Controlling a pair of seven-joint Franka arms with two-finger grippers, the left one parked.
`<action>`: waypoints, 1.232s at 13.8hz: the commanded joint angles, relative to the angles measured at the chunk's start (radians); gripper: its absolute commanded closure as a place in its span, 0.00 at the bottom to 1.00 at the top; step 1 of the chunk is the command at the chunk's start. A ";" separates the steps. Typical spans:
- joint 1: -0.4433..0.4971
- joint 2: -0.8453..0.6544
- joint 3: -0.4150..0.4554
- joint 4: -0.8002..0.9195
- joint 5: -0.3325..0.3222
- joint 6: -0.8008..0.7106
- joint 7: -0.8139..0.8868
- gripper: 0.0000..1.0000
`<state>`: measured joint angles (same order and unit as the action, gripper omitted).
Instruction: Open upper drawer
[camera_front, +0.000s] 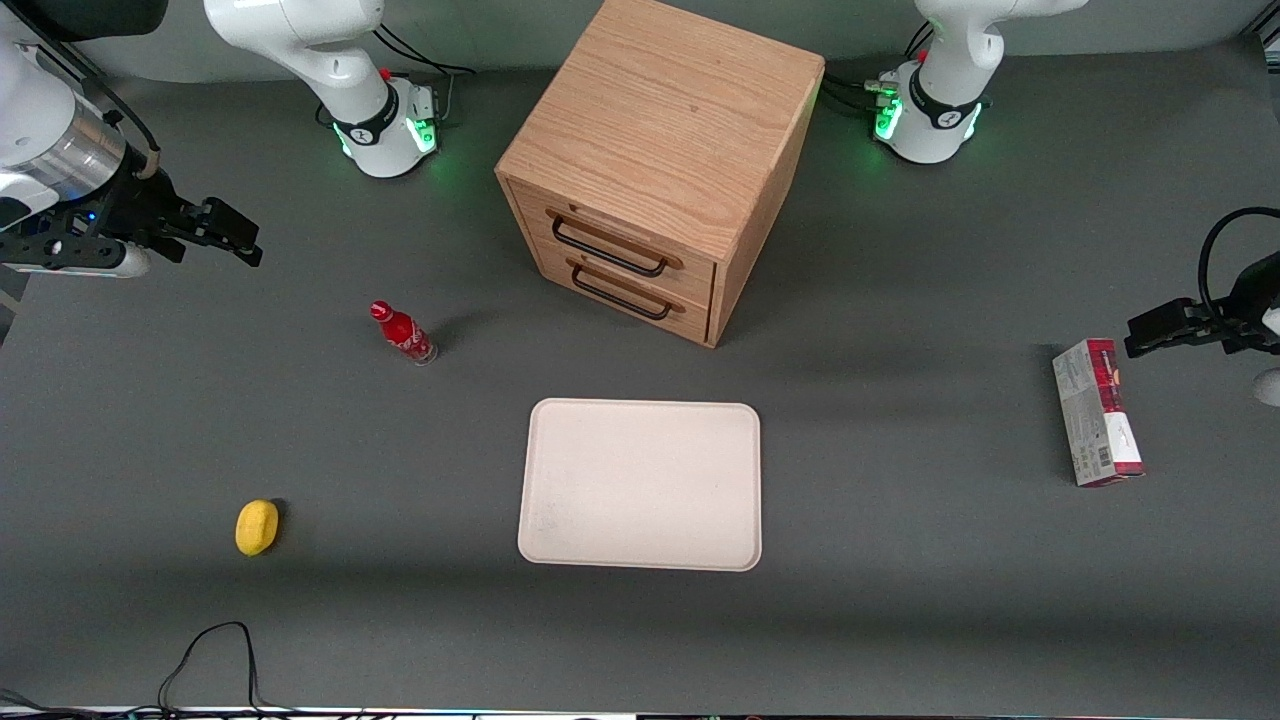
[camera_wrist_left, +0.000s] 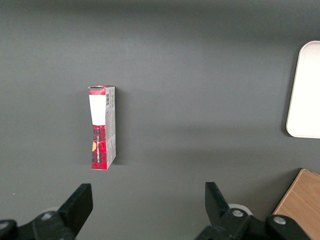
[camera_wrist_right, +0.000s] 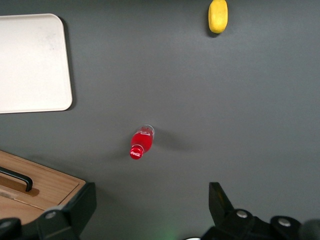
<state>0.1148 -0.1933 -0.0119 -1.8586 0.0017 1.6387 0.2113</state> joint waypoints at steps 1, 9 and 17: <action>0.011 0.003 -0.014 0.016 -0.009 -0.023 -0.021 0.00; 0.011 0.234 0.228 0.289 0.092 -0.022 0.000 0.00; 0.014 0.469 0.598 0.470 0.176 -0.022 -0.209 0.00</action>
<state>0.1387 0.2096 0.5707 -1.4589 0.1056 1.6427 0.1172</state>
